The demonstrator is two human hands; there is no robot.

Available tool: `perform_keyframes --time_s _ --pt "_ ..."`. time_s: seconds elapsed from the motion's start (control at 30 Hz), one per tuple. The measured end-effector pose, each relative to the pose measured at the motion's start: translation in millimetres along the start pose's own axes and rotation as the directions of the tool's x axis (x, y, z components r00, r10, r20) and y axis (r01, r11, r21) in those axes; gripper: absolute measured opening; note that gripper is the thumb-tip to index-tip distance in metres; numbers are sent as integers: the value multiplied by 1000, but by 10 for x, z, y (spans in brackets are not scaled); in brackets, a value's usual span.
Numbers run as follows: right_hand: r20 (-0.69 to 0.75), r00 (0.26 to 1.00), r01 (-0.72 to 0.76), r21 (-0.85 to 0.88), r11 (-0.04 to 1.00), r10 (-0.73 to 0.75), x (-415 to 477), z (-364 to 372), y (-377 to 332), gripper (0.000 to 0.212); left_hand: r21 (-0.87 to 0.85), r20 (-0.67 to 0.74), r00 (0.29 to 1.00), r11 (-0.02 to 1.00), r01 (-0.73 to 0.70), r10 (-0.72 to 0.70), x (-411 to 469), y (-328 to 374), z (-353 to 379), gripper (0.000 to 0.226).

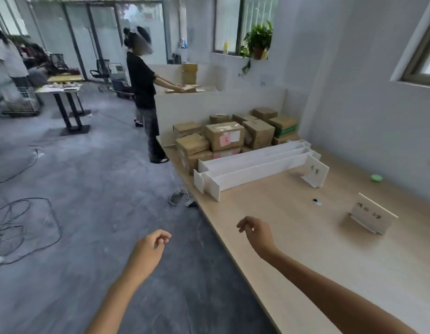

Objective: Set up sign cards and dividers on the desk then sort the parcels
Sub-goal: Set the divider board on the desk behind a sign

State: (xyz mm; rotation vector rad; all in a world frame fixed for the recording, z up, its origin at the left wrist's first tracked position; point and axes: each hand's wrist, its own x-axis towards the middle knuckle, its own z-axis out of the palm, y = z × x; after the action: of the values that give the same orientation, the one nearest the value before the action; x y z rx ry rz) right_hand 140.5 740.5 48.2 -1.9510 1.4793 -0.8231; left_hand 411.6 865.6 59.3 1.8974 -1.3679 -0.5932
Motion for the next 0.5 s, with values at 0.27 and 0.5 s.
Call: perform_keyframes --time_s 0.27,0.5 --pt "-20 978 -204 145 968 208 1742 654 67 38 12 -12 1000 1000 -11 12 1744 -207 -60 43" --pt "31 900 -433 185 882 435 3291 1025 330 22 15 117 991 997 -70 68 3428 -8 137 28"
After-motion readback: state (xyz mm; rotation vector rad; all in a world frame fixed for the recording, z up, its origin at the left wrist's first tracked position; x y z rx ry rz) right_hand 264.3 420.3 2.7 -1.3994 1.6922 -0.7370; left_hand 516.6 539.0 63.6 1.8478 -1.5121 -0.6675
